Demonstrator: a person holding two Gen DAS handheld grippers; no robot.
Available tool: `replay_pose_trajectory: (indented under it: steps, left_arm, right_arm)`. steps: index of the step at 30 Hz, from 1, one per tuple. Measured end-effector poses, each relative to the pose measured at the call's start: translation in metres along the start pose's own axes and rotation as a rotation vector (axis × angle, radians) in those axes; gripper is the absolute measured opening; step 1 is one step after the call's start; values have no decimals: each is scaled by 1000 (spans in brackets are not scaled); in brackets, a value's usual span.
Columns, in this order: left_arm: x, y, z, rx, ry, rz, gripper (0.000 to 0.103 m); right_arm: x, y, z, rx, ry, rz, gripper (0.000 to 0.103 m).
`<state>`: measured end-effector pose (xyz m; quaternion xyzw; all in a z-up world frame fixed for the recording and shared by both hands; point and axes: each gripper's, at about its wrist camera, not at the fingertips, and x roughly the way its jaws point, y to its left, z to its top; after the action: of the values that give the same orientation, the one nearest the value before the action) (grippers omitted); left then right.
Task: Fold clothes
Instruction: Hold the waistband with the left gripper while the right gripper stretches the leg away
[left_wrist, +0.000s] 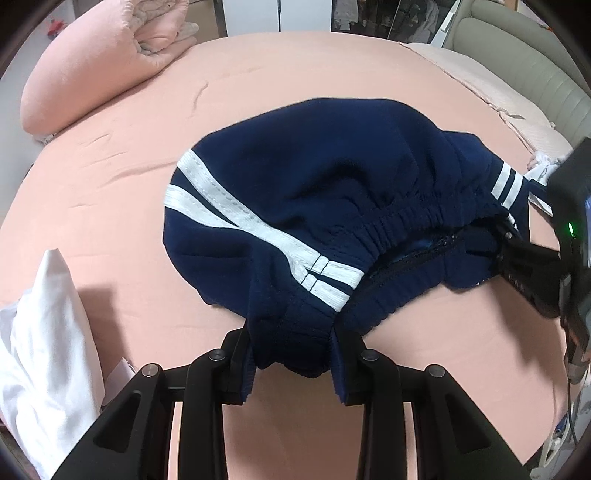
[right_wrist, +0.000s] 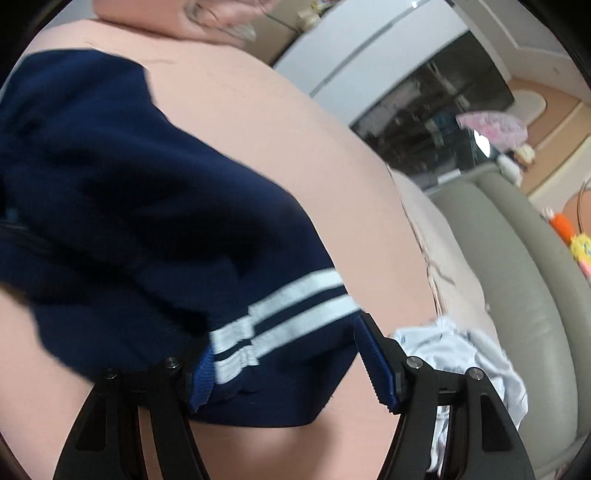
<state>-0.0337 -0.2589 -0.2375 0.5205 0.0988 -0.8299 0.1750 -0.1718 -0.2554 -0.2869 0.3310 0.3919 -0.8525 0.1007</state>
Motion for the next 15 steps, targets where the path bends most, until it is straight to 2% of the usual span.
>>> replay_pose_trajectory:
  steps: [4,7,9,10,11,12,15]
  left_arm:
    - [1,-1,-1,9,-7,14,30]
    - [3,5,2,-28,5,-3,31]
    - [7,11,5,-66,30,-14,37]
    - [9,15,6,-92,48,-15,41]
    - [10,18,6,-118,58,-19,45]
    - [11,22,6,-145,67,-22,47]
    - [12,29,9,-180,73,-16,53]
  right_arm:
    - [16,-12,14,54,25,99,68]
    - [14,-22,20,144,55,260,68]
    - [17,-35,20,218,67,338,68]
    - [20,-41,21,256,77,371,64]
    - [23,-49,22,295,90,405,51]
    - [26,-54,23,325,104,430,45]
    - [29,-61,27,329,119,435,40]
